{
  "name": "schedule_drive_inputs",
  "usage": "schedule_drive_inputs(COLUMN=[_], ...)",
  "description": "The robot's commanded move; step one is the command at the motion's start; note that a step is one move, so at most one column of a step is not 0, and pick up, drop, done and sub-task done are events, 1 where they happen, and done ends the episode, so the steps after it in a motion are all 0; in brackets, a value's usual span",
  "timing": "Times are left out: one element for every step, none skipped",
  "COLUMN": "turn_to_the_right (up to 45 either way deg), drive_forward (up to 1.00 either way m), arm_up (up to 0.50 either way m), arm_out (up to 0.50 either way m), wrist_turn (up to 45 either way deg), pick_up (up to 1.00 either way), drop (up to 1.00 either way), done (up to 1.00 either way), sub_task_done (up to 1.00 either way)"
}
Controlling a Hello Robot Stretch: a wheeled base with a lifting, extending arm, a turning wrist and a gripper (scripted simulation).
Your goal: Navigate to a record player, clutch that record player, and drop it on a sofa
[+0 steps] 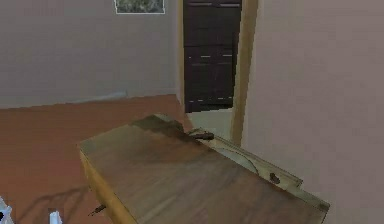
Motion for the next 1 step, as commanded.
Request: schedule_drive_inputs(turn_to_the_right=[0.0], drive_forward=[1.0], arm_up=[0.0], arm_out=[0.0], wrist_turn=[0.0], pick_up=[0.0], drop=[0.0], done=[0.0], sub_task_done=[0.0])
